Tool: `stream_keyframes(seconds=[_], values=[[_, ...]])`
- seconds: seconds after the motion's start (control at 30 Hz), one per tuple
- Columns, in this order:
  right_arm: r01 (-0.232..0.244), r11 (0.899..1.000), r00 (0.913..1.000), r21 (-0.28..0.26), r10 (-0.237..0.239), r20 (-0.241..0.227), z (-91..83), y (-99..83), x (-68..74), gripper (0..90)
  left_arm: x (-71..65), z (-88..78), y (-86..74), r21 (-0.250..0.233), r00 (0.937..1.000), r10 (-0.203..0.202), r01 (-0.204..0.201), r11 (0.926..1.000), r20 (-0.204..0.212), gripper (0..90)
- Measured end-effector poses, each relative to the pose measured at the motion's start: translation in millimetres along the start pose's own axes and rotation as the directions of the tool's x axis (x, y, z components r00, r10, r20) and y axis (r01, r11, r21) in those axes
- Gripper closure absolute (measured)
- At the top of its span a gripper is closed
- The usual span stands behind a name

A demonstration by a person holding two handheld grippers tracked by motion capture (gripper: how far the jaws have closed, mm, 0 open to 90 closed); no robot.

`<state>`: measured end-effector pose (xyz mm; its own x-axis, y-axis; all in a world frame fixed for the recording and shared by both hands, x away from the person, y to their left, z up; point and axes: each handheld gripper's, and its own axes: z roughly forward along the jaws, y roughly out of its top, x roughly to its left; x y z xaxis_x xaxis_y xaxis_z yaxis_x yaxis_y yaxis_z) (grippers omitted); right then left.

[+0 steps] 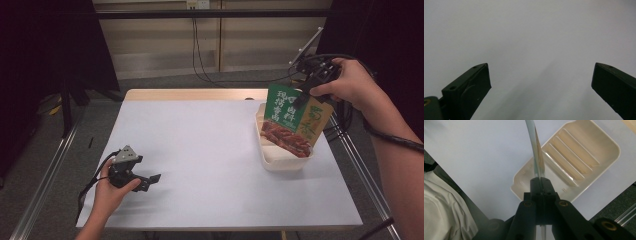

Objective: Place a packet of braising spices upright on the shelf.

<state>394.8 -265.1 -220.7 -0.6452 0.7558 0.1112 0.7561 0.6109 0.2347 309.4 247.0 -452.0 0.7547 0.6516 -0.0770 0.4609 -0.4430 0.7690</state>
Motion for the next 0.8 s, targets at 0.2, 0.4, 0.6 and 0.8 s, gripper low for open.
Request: stream_keyframes(seconds=[0.2,0.4,0.6,0.8], values=[[-0.002,1.0,1.0,0.011,0.002,-0.009,6.4,-1.4,-1.0,90.0,0.5,-1.0,0.3,0.002,1.0,0.006,-0.006,1.0,-0.004,1.9],[0.001,1.0,1.0,0.023,0.0,-0.008,9.6,-2.0,-2.2,90.0,0.3,-0.8,0.2,0.003,1.0,0.003,-0.003,1.0,-0.003,1.9],[-0.003,1.0,1.0,0.023,0.003,-0.003,11.4,-2.9,-3.4,90.0,0.3,-0.8,0.2,0.002,1.0,0.002,-0.002,1.0,-0.002,1.9],[0.001,0.999,1.0,0.033,-0.001,-0.003,19.0,-4.8,-4.4,90.0,0.4,-1.2,0.3,-0.001,1.0,0.005,-0.005,1.0,-0.007,1.9]])
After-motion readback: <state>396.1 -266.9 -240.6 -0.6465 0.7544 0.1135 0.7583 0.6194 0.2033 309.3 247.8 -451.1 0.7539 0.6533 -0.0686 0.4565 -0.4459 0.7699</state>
